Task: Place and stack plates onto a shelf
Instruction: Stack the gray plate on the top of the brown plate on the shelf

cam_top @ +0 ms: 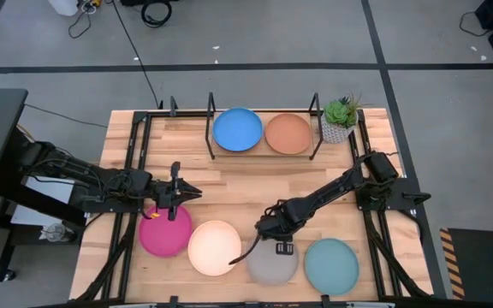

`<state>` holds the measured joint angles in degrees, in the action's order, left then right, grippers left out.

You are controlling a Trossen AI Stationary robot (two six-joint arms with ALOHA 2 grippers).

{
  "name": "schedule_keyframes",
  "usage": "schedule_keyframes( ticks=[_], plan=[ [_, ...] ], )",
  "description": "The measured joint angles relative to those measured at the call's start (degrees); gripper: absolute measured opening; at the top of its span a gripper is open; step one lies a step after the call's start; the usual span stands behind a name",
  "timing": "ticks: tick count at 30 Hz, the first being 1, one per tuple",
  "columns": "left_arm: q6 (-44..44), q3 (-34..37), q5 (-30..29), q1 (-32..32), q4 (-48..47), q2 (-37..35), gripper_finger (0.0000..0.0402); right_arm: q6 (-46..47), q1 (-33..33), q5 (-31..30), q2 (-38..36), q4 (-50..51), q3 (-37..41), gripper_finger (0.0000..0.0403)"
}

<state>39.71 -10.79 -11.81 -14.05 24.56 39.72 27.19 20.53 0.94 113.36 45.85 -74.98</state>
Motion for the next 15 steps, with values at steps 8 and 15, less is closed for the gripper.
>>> schedule_keyframes(
  ticks=[8,15],
  plan=[
    [-1.48,0.02,0.00,-0.01,0.17,0.00,0.0057,5.65,-4.36,-13.62,0.00,15.01,0.00,0.0123],
    [-4.59,0.02,0.02,-0.02,0.10,0.00,0.0057,4.22,-9.17,-17.22,-0.06,25.90,-1.72,0.0123]
  ],
)
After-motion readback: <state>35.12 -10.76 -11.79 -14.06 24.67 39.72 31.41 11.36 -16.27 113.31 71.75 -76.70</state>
